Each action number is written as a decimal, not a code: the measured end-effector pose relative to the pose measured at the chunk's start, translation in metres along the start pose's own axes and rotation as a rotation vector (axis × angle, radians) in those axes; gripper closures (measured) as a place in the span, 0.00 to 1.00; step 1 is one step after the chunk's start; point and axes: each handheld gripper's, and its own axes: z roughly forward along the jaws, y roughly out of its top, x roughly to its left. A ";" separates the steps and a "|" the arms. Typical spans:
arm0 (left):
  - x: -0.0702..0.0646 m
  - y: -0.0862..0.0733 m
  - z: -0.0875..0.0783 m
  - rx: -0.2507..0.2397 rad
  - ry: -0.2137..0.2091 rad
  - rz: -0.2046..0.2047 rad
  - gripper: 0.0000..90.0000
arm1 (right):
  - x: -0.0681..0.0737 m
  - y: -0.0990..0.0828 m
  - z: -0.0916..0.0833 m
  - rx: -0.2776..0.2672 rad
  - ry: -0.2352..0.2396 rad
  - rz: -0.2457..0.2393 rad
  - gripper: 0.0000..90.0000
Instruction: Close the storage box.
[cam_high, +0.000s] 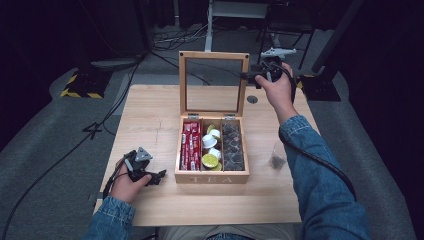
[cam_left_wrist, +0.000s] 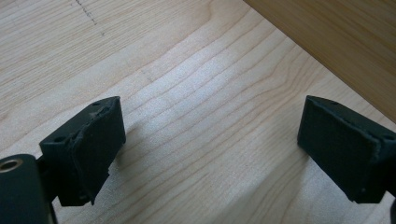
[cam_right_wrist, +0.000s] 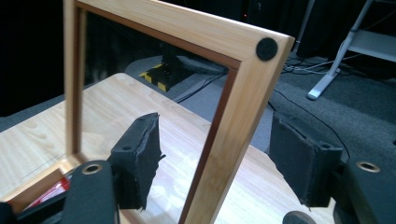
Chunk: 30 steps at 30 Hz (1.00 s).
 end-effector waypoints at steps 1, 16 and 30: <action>0.000 0.000 0.000 0.000 0.000 0.000 0.09 | -0.001 0.000 0.003 0.002 -0.002 0.003 0.38; 0.000 0.000 0.000 0.001 -0.001 -0.004 0.09 | -0.006 -0.003 0.037 0.022 0.018 0.022 0.41; 0.000 0.001 0.000 0.003 0.001 0.002 0.09 | -0.007 0.001 0.035 0.003 0.052 0.038 0.47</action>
